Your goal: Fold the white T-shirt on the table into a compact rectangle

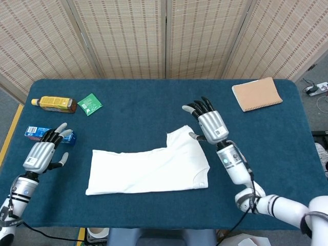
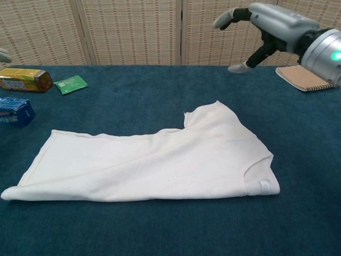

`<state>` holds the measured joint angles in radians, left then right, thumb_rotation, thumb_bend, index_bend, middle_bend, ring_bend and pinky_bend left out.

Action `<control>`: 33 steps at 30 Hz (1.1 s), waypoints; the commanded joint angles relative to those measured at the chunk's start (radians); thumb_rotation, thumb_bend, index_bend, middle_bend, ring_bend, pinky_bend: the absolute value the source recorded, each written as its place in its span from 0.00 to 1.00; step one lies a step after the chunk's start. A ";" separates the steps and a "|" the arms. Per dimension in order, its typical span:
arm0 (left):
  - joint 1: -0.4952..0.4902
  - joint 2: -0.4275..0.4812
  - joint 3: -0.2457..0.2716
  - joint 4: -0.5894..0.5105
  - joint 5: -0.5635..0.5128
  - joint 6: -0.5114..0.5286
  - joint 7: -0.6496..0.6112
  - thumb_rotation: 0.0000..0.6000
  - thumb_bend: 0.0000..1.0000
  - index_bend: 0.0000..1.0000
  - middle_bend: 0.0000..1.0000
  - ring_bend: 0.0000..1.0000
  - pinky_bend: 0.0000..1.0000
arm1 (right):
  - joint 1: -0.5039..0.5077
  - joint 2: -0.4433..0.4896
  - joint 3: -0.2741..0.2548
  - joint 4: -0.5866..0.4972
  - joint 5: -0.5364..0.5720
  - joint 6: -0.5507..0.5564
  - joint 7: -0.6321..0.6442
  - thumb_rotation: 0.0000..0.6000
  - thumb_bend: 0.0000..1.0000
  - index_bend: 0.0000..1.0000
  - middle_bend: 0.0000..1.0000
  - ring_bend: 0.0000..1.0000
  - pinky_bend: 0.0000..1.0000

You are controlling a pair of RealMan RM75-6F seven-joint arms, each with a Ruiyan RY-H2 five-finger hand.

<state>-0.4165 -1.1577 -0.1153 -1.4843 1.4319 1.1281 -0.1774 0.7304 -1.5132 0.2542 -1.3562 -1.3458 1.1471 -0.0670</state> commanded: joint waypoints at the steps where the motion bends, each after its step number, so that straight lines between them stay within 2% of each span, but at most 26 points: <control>1: -0.027 -0.011 0.021 0.078 0.060 -0.009 -0.018 1.00 0.48 0.19 0.00 0.00 0.00 | -0.120 0.207 -0.048 -0.230 -0.020 0.076 -0.060 1.00 0.14 0.22 0.22 0.10 0.00; 6: -0.051 -0.043 0.069 0.211 0.158 0.003 -0.061 1.00 0.48 0.24 0.00 0.00 0.00 | -0.182 0.301 -0.070 -0.333 -0.048 0.130 -0.064 1.00 0.14 0.26 0.23 0.10 0.00; 9: -0.067 -0.060 0.104 0.273 0.208 -0.006 -0.087 1.00 0.47 0.26 0.00 0.00 0.00 | -0.206 0.327 -0.079 -0.362 -0.064 0.153 -0.061 1.00 0.14 0.27 0.24 0.10 0.00; 12: -0.088 -0.068 0.132 0.304 0.244 -0.029 -0.053 1.00 0.47 0.28 0.00 0.00 0.00 | -0.221 0.337 -0.085 -0.374 -0.073 0.165 -0.060 1.00 0.14 0.28 0.24 0.10 0.00; 15: -0.102 -0.072 0.136 0.285 0.235 -0.056 -0.043 1.00 0.48 0.31 0.00 0.00 0.00 | -0.229 0.335 -0.087 -0.377 -0.077 0.168 -0.059 1.00 0.14 0.28 0.24 0.10 0.00; 19: -0.128 -0.073 0.139 0.256 0.218 -0.107 -0.019 1.00 0.67 0.33 0.00 0.00 0.00 | -0.236 0.329 -0.092 -0.379 -0.090 0.173 -0.065 1.00 0.14 0.29 0.24 0.10 0.00; 20: -0.134 -0.073 0.139 0.247 0.212 -0.120 -0.016 1.00 0.68 0.32 0.00 0.00 0.00 | -0.238 0.326 -0.092 -0.377 -0.092 0.175 -0.065 1.00 0.14 0.29 0.24 0.10 0.00; 23: -0.152 -0.078 0.133 0.222 0.184 -0.161 -0.016 1.00 0.67 0.31 0.00 0.00 0.00 | -0.244 0.321 -0.093 -0.371 -0.095 0.178 -0.068 1.00 0.14 0.29 0.24 0.10 0.00; 28: -0.184 -0.114 0.111 0.229 0.117 -0.236 0.004 1.00 0.60 0.30 0.00 0.00 0.00 | -0.256 0.318 -0.093 -0.362 -0.098 0.185 -0.059 1.00 0.14 0.30 0.25 0.10 0.00; 33: -0.210 -0.145 0.088 0.243 0.052 -0.296 0.039 1.00 0.59 0.30 0.00 0.00 0.00 | -0.271 0.322 -0.093 -0.356 -0.101 0.197 -0.051 1.00 0.14 0.31 0.25 0.10 0.00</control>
<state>-0.6150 -1.2887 -0.0164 -1.2475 1.5041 0.8499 -0.1526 0.4610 -1.1924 0.1612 -1.7133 -1.4468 1.3430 -0.1196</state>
